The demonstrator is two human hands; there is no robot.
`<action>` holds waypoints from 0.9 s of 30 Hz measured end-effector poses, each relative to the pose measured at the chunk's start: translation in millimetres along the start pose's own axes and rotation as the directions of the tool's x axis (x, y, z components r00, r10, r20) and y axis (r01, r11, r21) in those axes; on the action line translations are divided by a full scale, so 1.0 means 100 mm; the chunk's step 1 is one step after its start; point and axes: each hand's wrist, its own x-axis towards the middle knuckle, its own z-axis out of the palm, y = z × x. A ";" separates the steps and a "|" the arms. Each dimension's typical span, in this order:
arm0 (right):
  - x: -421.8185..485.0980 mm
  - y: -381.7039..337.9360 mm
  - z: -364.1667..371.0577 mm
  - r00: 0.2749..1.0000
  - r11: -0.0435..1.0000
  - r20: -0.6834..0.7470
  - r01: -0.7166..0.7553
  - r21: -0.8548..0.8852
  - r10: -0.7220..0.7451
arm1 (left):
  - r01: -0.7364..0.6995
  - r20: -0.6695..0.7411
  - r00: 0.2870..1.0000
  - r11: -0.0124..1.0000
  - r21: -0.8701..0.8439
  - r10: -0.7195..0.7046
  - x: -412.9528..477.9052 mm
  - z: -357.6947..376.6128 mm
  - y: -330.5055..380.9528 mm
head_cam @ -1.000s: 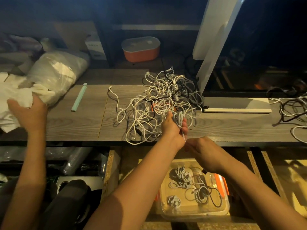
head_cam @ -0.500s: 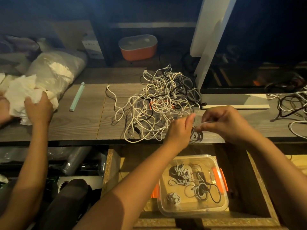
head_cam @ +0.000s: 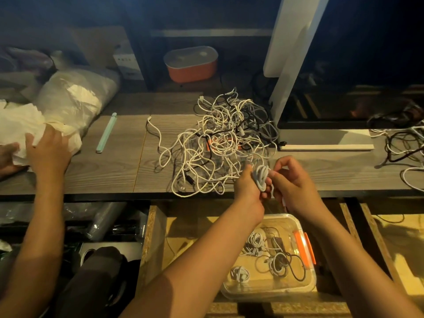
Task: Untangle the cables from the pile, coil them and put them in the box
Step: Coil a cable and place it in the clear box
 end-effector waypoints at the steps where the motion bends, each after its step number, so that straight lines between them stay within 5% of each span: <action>1: -0.03 0.00 0.01 1.000 0.998 0.007 0.022 -0.066 -0.022 | 0.031 -0.027 0.999 0.999 -0.025 -0.032 0.01 -0.01 0.01; 4: -0.07 0.01 0.01 0.997 0.975 0.055 0.064 -0.215 -0.053 | 0.120 -0.038 0.991 0.987 -0.110 -0.124 0.04 -0.02 0.07; 9: -0.03 0.00 0.02 0.999 0.989 0.042 -0.003 -0.149 0.010 | 0.216 0.067 0.976 0.955 -0.203 -0.207 -0.02 0.00 0.14; 13: -0.08 -0.01 -0.05 0.987 0.977 0.118 -0.124 0.172 0.105 | 0.265 0.162 0.959 0.941 -0.211 -0.233 0.02 -0.04 0.13; 21: -0.14 -0.09 0.01 0.980 0.840 0.148 -0.188 0.508 0.130 | 0.265 0.284 0.935 0.950 -0.166 -0.211 -0.03 -0.10 0.14; 24: -0.10 -0.06 -0.02 0.993 0.952 0.091 -0.093 0.293 0.069 | 0.271 0.279 0.937 0.941 -0.204 -0.209 -0.05 -0.06 0.18; 27: -0.01 -0.07 -0.15 0.966 0.949 0.183 0.224 -0.221 -0.185 | 0.284 0.231 0.942 0.944 -0.165 -0.243 -0.07 -0.05 0.18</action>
